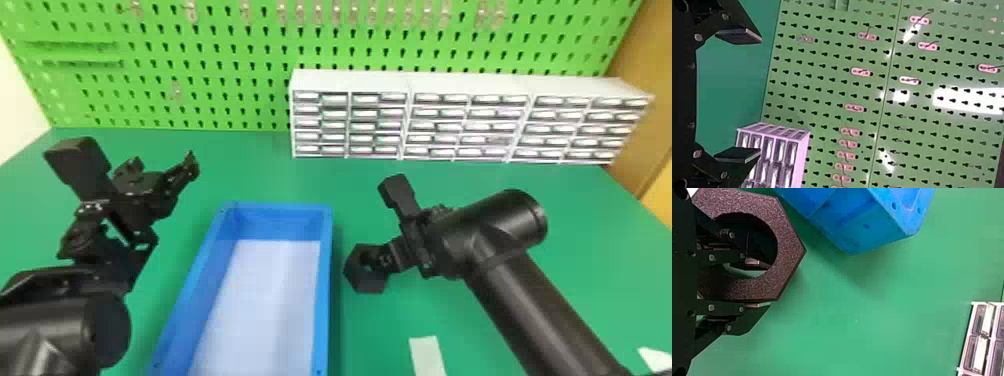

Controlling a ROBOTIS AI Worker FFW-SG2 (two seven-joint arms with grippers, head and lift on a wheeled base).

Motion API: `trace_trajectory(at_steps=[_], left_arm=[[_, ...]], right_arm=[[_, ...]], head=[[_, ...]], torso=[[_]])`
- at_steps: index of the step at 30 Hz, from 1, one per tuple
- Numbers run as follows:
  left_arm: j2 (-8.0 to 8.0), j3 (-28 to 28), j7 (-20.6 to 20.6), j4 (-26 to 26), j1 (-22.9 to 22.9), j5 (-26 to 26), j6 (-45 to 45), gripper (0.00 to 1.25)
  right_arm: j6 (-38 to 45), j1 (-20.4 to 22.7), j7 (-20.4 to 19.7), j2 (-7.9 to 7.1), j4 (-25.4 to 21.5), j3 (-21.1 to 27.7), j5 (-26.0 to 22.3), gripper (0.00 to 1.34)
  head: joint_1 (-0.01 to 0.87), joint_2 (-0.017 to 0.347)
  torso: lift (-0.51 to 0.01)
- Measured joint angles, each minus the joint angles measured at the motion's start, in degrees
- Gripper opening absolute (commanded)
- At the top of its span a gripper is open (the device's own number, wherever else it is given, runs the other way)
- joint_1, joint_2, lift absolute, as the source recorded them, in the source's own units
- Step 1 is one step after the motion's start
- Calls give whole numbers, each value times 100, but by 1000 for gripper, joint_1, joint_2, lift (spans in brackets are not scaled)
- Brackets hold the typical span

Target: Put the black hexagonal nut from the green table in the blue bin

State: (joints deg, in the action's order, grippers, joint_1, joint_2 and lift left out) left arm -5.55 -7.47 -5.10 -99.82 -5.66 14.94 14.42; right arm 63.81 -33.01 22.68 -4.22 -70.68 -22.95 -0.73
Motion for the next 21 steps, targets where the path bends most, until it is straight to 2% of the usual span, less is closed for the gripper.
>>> trace_trajectory(at_steps=[21], left_arm=[[1, -9, -16, -1, 3, 0, 8, 986]], right_arm=[[-18, 5, 0, 0, 0, -66, 82, 272]], head=[[666, 32]], torso=[[-100]])
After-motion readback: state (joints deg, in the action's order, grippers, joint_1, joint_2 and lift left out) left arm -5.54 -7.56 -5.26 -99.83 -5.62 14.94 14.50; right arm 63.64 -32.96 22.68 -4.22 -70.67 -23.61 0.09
